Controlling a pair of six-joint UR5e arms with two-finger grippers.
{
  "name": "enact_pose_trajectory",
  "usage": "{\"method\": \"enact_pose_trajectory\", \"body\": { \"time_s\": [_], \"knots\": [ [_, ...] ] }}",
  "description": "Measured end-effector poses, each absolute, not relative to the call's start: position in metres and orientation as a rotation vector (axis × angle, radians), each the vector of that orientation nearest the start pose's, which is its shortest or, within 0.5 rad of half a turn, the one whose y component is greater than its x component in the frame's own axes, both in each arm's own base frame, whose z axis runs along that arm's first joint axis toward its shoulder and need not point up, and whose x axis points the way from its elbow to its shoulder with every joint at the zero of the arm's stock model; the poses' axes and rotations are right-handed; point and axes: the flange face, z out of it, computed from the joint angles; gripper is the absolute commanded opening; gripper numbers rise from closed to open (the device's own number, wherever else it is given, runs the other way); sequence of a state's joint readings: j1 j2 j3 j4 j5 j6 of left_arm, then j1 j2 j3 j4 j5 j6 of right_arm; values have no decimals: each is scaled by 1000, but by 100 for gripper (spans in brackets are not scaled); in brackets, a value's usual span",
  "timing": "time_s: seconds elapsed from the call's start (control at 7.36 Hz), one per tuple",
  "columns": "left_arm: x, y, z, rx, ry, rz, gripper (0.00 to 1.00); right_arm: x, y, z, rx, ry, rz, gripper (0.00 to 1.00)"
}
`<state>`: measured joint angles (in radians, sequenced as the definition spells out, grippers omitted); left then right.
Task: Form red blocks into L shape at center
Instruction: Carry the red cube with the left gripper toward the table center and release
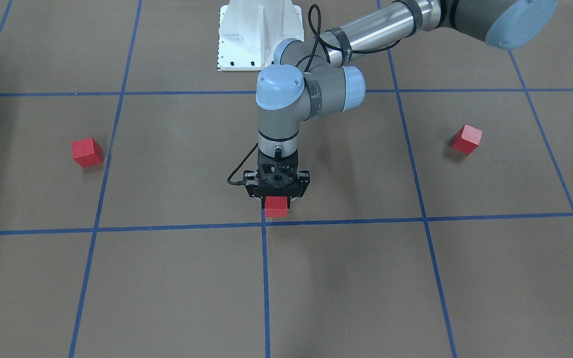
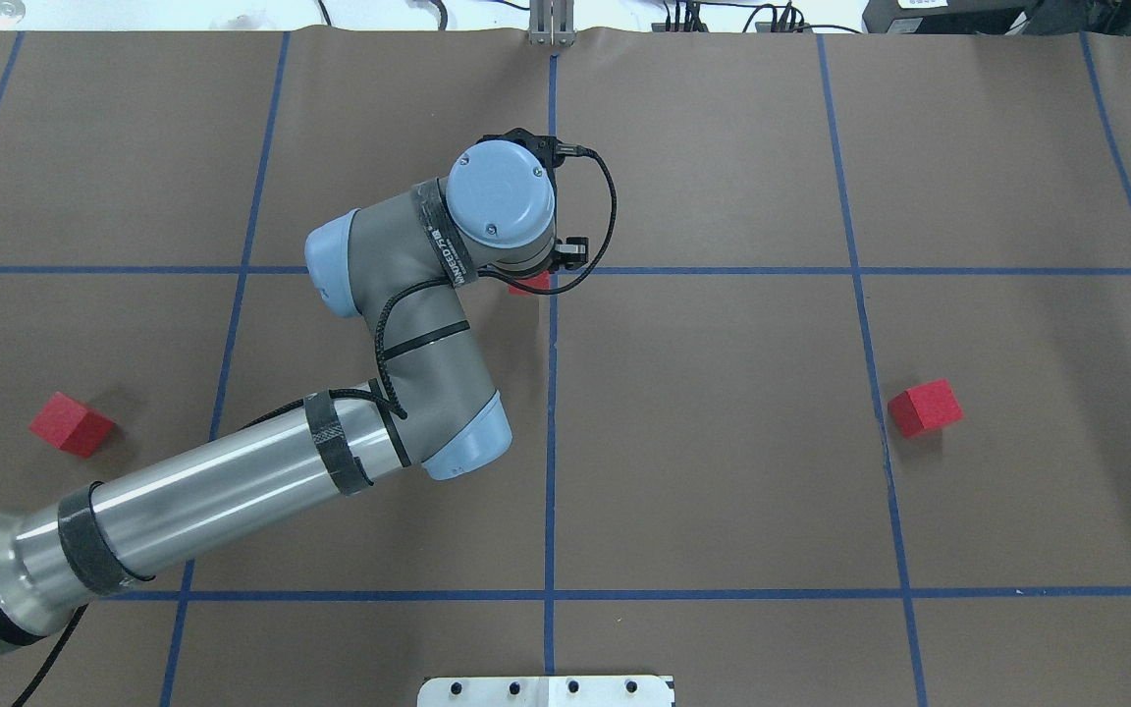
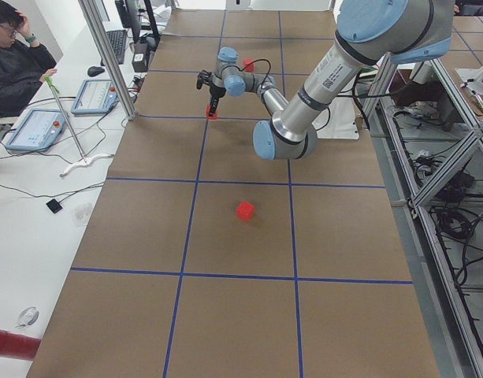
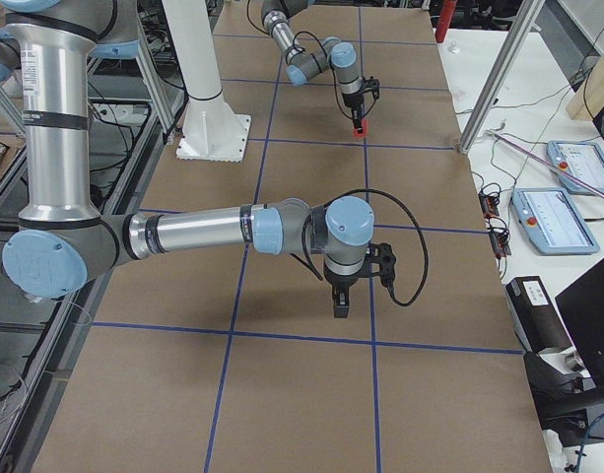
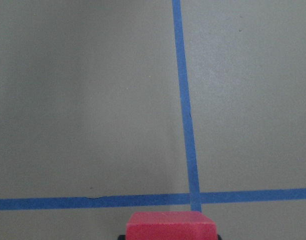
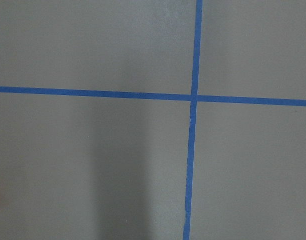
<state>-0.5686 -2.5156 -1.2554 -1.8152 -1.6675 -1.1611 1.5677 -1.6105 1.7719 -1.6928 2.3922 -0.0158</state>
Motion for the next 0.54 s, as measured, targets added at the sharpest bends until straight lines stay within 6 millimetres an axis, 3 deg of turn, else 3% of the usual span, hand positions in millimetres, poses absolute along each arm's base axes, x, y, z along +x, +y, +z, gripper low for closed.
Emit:
{"method": "enact_pose_trajectory", "body": {
  "time_s": [0.54],
  "knots": [
    [632, -521, 164, 306, 815, -87, 0, 59, -474, 587, 44, -817, -32, 99]
  ]
}}
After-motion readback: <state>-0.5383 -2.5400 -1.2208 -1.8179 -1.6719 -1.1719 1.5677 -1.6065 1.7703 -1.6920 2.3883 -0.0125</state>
